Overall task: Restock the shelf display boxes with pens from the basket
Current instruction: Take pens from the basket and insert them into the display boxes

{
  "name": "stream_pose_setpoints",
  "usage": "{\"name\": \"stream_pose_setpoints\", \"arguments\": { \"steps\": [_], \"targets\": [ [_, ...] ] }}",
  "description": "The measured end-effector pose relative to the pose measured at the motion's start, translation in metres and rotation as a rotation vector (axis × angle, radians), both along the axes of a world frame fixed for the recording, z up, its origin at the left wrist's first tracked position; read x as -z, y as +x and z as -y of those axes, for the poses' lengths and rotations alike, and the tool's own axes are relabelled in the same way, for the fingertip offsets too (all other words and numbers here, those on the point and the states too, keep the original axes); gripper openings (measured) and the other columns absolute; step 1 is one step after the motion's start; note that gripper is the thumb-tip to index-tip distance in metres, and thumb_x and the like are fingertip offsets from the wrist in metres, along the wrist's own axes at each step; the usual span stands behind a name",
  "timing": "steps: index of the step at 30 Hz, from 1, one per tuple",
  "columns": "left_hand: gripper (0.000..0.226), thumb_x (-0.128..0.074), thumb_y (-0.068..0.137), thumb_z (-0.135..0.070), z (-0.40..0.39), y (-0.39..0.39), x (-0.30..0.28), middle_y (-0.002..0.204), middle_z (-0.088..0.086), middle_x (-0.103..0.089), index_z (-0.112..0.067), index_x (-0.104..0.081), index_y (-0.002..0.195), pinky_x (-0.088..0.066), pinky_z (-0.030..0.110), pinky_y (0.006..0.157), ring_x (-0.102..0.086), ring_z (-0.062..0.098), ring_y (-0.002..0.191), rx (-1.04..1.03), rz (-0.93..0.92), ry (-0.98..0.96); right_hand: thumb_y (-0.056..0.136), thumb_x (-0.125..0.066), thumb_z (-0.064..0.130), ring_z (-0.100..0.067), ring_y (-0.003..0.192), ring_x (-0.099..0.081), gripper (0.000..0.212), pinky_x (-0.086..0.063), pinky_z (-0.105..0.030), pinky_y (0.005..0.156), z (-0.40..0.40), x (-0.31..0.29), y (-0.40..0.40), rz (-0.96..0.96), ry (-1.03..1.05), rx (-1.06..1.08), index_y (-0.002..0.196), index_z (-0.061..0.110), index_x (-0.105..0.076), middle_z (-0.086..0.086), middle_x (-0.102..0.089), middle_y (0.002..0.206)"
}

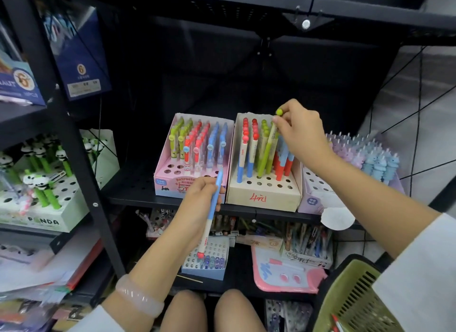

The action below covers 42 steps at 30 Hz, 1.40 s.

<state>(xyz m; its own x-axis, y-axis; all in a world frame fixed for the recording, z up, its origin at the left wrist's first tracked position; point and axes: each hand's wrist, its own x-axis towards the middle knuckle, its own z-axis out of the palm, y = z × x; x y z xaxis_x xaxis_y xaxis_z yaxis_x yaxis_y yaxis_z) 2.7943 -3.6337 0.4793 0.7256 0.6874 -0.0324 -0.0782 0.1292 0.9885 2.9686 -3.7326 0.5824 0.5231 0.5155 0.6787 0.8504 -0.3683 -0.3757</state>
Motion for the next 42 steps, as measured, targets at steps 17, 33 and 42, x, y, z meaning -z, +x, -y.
{"name": "stream_pose_setpoints", "arguments": {
  "steps": [17,33,42],
  "targets": [
    [0.007,-0.056,0.091,-0.011,0.000,-0.004,-0.007,0.069,-0.008,-0.068,-0.013,-0.063,0.090,-0.053,0.022,0.069,-0.063,0.006,0.070,-0.073,0.172,-0.080,0.094,-0.049,0.008,0.002,0.079,-0.049,0.029,-0.041,-0.012,0.073,0.011,0.022,-0.035,0.032,-0.337,-0.268,0.119,0.017,-0.060,0.006,-0.059,0.102],
    [0.032,-0.048,0.095,-0.029,0.033,0.011,-0.012,0.075,0.012,-0.072,0.000,-0.060,0.094,-0.055,0.026,0.049,-0.070,0.020,0.062,0.256,0.110,-0.698,0.089,-0.060,0.012,-0.010,0.074,-0.064,0.017,-0.054,-0.025,0.071,0.039,0.039,-0.051,-0.424,0.063,-0.634,0.087,0.029,-0.060,0.004,-0.066,0.090],
    [0.014,-0.049,0.095,-0.025,0.027,0.005,0.008,0.108,-0.010,-0.063,-0.036,-0.058,0.094,-0.046,0.023,0.087,-0.058,0.003,0.102,0.177,-0.224,0.285,0.095,-0.051,0.020,-0.013,0.070,-0.063,0.009,-0.051,-0.022,0.059,0.016,0.040,-0.027,-0.345,0.123,-0.248,0.086,0.021,-0.049,0.000,-0.064,0.077]
  ]
}}
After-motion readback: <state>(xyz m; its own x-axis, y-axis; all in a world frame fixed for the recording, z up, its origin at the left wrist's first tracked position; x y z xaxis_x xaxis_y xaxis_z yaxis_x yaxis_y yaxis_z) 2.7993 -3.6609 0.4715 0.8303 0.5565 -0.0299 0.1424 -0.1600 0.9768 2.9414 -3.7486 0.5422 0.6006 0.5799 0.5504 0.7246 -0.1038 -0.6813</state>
